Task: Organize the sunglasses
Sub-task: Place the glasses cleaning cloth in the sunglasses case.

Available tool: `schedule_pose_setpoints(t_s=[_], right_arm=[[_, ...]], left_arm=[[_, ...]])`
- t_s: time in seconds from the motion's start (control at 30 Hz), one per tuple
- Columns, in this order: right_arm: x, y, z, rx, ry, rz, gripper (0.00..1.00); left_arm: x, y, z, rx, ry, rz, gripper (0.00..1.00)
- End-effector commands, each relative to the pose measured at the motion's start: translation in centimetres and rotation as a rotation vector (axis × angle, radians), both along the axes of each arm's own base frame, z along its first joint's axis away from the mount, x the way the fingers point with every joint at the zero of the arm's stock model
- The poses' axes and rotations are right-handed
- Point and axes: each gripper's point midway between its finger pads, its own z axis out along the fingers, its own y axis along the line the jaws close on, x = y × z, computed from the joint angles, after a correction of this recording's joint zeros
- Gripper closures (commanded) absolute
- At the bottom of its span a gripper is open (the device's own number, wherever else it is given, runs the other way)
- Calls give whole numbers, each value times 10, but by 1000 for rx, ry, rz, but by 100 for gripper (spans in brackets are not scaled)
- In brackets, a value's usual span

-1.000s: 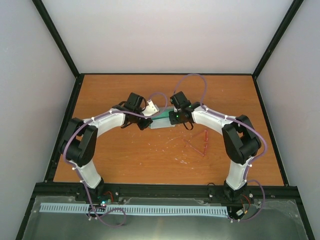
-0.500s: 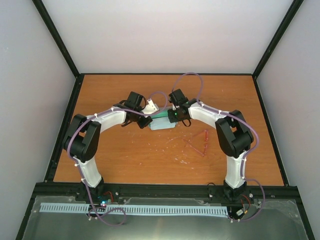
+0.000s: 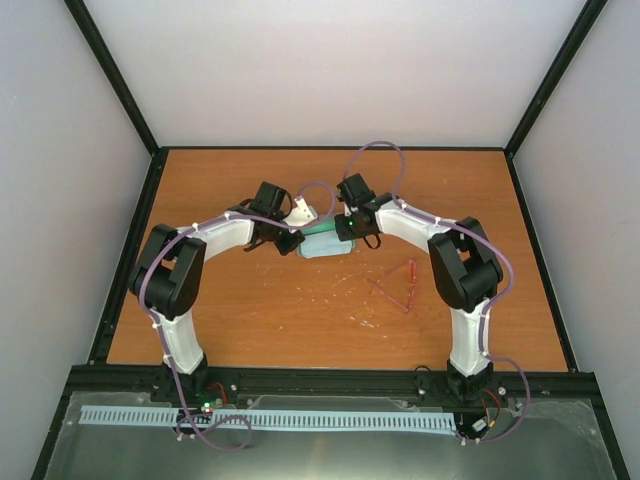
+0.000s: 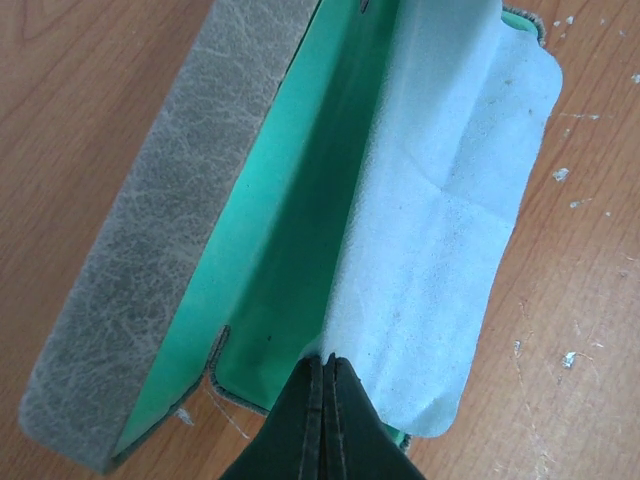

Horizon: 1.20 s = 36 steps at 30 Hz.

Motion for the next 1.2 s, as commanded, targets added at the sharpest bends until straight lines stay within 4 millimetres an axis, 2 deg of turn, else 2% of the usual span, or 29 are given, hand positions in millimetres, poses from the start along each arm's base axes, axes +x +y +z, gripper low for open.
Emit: schedule_pose_setpoints(t_s=[0.0,0.57,1.0,1.07,1.17], right_arm=[[7,-1,-8,-16,9,5,97],[19,3,-14,-29,7,10,97],[20,6,-25,-33,29,23,97],[20,5,-25,-36,28,22,97],[22,4,-25,-40,21,16,96]], left_arm=[[16,-5,12,-25,-51,-15,99],[24,-3,0,-6,-56,-6,98],[36,-3,-2,9,-86,6,98],[36,-3,-4,12,-80,7,95],[36,-2,-9,20,-62,7,85]])
